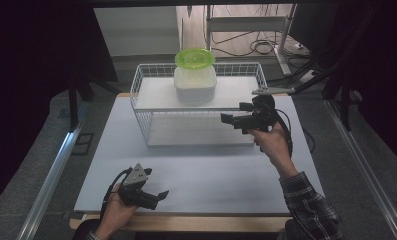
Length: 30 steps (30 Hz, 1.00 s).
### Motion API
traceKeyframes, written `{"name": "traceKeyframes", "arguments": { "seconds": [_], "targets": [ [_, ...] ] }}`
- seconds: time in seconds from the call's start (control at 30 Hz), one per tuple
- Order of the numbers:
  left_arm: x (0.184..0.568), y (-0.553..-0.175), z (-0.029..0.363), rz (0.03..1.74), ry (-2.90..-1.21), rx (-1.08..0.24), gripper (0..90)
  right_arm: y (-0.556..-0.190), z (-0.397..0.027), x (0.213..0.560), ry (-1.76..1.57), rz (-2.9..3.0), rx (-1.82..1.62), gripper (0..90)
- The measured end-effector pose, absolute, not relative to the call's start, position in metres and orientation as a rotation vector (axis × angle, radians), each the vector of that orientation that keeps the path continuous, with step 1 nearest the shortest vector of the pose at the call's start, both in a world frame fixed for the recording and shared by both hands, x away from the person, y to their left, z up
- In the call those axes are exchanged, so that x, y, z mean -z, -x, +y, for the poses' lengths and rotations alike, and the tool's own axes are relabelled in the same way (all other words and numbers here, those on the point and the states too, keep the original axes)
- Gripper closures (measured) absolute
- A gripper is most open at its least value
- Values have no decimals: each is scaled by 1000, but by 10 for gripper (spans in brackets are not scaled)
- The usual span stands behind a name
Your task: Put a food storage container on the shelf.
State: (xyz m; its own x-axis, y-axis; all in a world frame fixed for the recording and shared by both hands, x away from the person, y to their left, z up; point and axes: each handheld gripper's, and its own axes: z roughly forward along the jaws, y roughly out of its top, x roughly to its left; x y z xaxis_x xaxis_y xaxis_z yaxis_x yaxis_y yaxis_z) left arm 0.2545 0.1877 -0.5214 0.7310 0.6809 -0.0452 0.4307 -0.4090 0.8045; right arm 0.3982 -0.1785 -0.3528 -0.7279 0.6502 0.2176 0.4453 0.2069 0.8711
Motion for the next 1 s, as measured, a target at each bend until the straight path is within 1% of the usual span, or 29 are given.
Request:
{"name": "traceKeyframes", "arguments": {
  "seconds": [0.23,0.57,0.8,1.0],
  "targets": [
    [522,-255,188,840,-2065,-365,20,-378,-184,380,-1024,2309,-1476,59],
    [522,-254,186,839,-2073,-370,19,-358,-192,421,-986,2343,-1395,57],
    [522,-254,186,836,-2078,-371,19,-347,-196,441,-1016,2333,-1365,6],
    [524,-255,185,833,-2101,-367,19,-339,-201,459,-1015,2335,-1344,0]
  ]
}}
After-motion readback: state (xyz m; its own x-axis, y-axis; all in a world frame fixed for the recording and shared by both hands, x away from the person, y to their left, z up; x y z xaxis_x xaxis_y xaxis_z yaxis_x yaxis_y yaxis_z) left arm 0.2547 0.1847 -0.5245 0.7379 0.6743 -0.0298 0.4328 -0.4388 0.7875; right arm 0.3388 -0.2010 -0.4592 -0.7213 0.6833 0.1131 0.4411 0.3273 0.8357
